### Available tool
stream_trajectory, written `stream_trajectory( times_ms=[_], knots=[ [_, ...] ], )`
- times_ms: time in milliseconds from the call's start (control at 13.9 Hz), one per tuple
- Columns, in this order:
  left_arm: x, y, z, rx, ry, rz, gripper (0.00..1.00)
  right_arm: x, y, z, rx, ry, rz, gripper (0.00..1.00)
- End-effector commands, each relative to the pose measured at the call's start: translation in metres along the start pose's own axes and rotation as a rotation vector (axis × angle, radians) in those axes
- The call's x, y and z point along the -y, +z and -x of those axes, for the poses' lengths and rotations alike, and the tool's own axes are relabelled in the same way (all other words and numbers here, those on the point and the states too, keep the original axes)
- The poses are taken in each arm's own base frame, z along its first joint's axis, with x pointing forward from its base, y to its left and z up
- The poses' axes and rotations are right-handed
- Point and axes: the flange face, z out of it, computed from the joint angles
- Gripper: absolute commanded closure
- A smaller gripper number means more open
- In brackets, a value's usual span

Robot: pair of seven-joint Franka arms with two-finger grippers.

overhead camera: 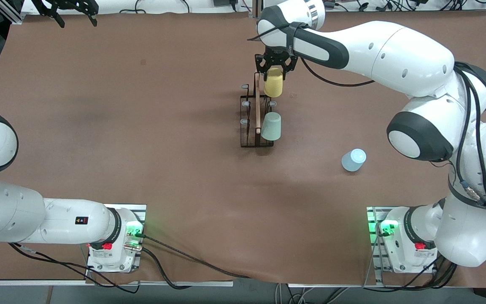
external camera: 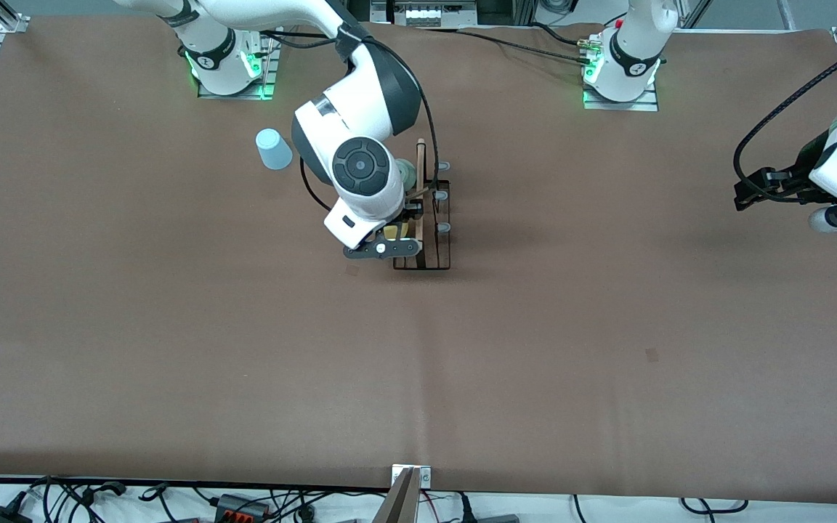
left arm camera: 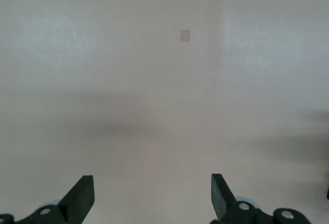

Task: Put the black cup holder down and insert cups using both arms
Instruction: 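Carry the yellow cup with the right gripper onto a rack peg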

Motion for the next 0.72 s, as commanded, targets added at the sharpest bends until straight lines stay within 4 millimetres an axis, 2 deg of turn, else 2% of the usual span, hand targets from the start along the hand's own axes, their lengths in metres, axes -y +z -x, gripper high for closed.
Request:
stream_trajectory(
  times_ms=[0, 503, 575, 647],
  knots=[
    [0.002, -0.003, 0.005, -0.006, -0.005, 0.029, 0.0, 0.005, 0.009, -0.002, -0.007, 0.009, -0.017, 0.76],
    [0.002, -0.003, 0.005, -0.006, -0.003, 0.029, 0.0, 0.012, 0.03, -0.005, -0.006, 0.002, -0.003, 0.76],
    [0.002, -0.003, 0.005, -0.006, -0.003, 0.029, 0.0, 0.013, 0.03, -0.006, -0.016, 0.0, -0.007, 0.72],
    [0.002, -0.003, 0.005, -0.006, -0.003, 0.029, 0.0, 0.011, 0.035, -0.008, -0.014, 0.004, -0.005, 0.39]
  ],
)
